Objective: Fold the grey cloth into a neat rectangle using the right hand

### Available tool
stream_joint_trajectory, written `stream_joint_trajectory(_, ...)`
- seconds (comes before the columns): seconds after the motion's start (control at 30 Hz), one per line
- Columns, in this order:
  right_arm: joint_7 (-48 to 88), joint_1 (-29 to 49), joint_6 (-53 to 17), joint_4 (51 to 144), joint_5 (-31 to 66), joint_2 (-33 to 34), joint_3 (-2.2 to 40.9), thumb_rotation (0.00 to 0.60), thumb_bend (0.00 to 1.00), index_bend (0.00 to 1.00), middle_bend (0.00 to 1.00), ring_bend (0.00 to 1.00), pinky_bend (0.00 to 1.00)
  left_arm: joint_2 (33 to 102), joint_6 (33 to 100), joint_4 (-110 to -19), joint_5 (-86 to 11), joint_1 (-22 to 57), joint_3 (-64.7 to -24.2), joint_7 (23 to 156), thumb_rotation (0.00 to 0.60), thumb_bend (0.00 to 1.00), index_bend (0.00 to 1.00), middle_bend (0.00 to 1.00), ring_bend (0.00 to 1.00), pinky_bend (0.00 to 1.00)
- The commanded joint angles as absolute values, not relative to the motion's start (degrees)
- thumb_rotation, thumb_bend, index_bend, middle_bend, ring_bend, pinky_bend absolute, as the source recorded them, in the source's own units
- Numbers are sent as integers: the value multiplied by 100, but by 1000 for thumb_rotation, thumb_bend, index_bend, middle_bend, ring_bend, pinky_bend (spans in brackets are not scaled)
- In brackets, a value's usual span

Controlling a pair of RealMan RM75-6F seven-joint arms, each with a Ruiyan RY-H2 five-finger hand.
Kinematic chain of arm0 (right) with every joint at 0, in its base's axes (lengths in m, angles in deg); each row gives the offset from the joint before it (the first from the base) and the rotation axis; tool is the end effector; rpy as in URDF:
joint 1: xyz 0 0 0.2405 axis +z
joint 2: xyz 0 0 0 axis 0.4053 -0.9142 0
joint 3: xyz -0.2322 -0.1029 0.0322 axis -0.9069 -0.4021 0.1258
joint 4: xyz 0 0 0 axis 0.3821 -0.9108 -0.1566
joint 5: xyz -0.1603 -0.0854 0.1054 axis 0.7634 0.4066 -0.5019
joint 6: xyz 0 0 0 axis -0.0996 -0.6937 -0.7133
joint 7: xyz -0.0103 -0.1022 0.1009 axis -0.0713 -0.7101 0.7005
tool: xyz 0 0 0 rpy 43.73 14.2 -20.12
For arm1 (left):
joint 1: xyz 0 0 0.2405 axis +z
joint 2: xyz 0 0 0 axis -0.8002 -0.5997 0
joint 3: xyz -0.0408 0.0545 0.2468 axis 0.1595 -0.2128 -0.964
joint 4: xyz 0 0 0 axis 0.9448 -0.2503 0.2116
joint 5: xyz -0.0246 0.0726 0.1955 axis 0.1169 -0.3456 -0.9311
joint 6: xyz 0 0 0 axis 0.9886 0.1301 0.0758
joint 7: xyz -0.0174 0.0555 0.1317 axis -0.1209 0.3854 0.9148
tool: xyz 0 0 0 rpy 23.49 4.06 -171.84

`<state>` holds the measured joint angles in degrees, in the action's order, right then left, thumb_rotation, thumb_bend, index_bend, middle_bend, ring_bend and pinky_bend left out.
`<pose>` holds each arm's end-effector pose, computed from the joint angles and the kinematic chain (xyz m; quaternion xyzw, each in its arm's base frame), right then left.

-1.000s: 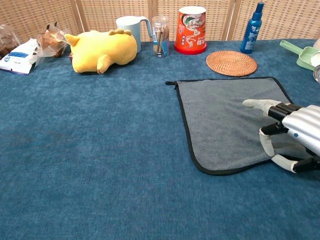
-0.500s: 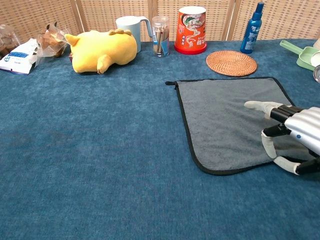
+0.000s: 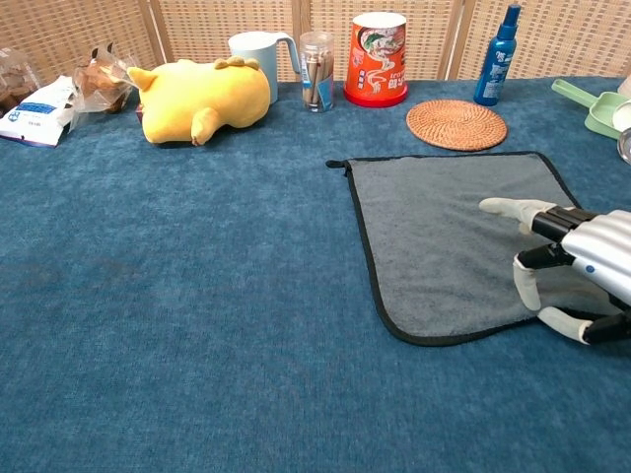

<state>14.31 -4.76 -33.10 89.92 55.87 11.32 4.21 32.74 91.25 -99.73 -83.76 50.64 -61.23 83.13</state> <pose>-0.2512 -0.2131 -0.0216 0.7622 -0.2822 0.4245 0.3990 -0.2453 0.1187 0.1856 -0.6758 -0.4073 -0.4228 0.4457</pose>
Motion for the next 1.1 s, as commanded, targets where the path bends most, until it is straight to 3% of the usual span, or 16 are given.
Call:
stream_joint_trajectory(0.03, 1433, -477, -3316, 8984, 5589, 1135, 419, 600, 369, 0, 12, 40, 227, 3273, 9124, -9973, -8377, 5064, -6126, 8311, 600, 236, 85, 0, 0, 66)
stream_joint_trajectory(0.17, 1430, -482, -3327, 8958, 5595, 1141, 411, 600, 264, 0, 9, 39, 227, 3271, 9120, -9978, -8380, 5064, -6130, 8310, 600, 238, 86, 0, 0, 66)
stream_joint_trajectory(0.4, 1412, -482, -3322, 8959, 5576, 1152, 422, 600, 260, 38, 9, 39, 228, 3262, 9105, -9983, -8392, 5055, -6139, 8292, 600, 237, 85, 0, 0, 66)
stream_joint_trajectory(0.63, 1353, -473, -3276, 8961, 5557, 1183, 424, 600, 261, 144, 9, 39, 229, 3254, 9104, -9978, -8405, 5049, -6147, 8264, 600, 237, 85, 0, 0, 66)
stream_joint_trajectory(0.97, 1239, -452, -3208, 9021, 5514, 1219, 452, 600, 270, 440, 21, 39, 233, 3236, 9143, -9963, -8415, 5054, -6148, 8209, 600, 238, 86, 0, 0, 67)
stream_joint_trajectory(1.1, 1227, -443, -3175, 9035, 5492, 1227, 458, 600, 294, 458, 25, 39, 234, 3232, 9140, -9963, -8421, 5050, -6150, 8199, 600, 238, 86, 0, 0, 66)
